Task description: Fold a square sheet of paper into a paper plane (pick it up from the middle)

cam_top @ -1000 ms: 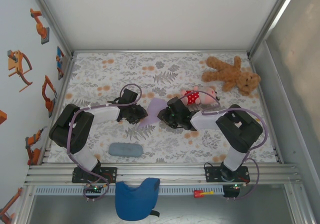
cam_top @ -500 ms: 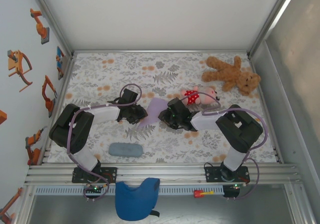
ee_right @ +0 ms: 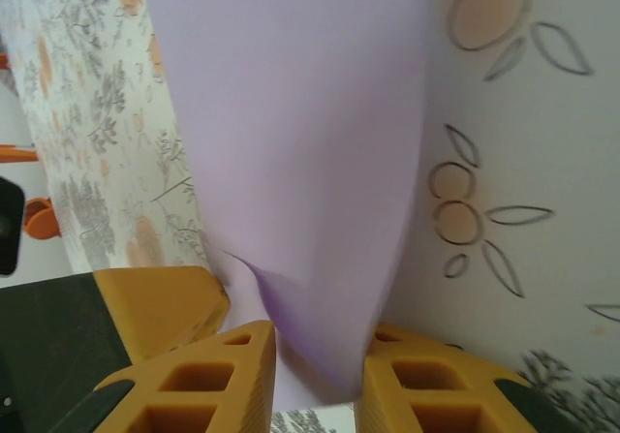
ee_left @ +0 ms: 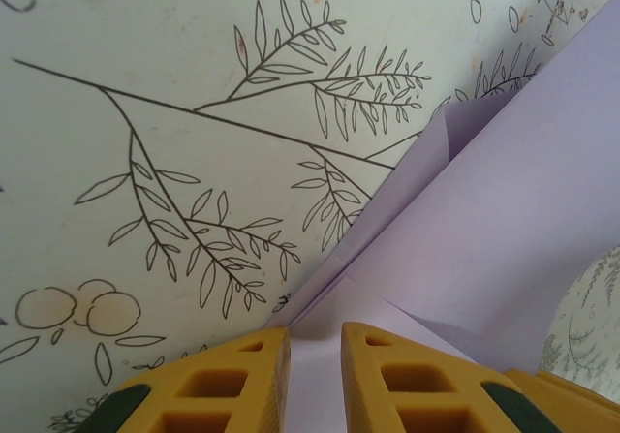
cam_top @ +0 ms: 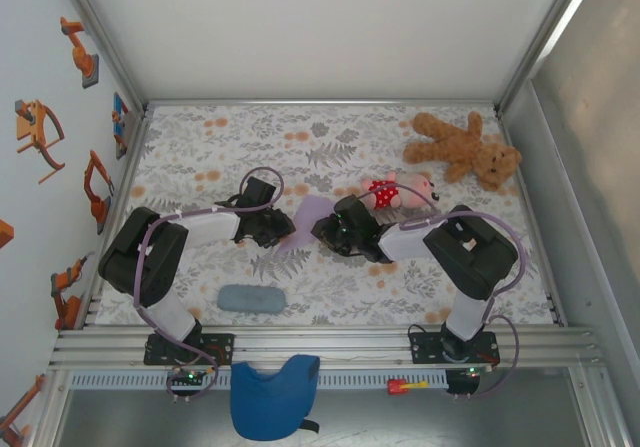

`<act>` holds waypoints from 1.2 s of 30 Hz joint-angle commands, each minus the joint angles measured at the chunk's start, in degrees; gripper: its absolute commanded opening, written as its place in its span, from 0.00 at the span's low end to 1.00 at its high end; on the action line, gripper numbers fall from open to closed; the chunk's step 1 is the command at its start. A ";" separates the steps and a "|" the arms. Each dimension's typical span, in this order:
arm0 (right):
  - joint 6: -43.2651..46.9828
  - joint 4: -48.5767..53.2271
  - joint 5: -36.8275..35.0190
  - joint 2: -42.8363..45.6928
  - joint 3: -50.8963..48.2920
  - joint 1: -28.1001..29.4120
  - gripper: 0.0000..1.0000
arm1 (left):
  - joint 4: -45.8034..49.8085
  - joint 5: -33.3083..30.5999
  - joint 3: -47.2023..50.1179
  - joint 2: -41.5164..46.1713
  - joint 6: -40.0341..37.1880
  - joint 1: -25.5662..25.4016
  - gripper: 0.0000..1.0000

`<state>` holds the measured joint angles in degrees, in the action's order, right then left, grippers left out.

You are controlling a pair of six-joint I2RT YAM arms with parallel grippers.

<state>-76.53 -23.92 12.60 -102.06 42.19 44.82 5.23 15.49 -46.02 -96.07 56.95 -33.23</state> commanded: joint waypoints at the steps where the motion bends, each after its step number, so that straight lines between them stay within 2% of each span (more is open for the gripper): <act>1: -0.29 -5.40 0.79 -0.66 -0.79 0.30 0.24 | 6.17 -0.07 0.76 -0.58 -0.34 0.01 0.23; 16: -4.55 -8.25 -0.72 -0.86 -3.02 0.31 0.20 | 7.25 -0.38 0.14 1.87 -1.12 0.10 0.25; 25: -6.59 -9.48 -2.14 -0.09 -3.86 0.27 0.02 | 5.36 -0.61 0.94 6.56 -2.82 -0.10 0.28; 30: -6.70 -9.26 -3.18 1.72 -4.48 0.05 0.00 | 4.05 -4.53 2.32 12.44 -9.30 -2.23 0.36; 36: -6.84 -5.94 -3.22 4.66 -4.34 -0.61 0.00 | 0.72 -9.64 5.32 17.46 -21.28 -6.31 0.44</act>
<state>-82.76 -31.57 10.92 -99.92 37.95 44.60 7.38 9.37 -42.50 -80.12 44.16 -38.28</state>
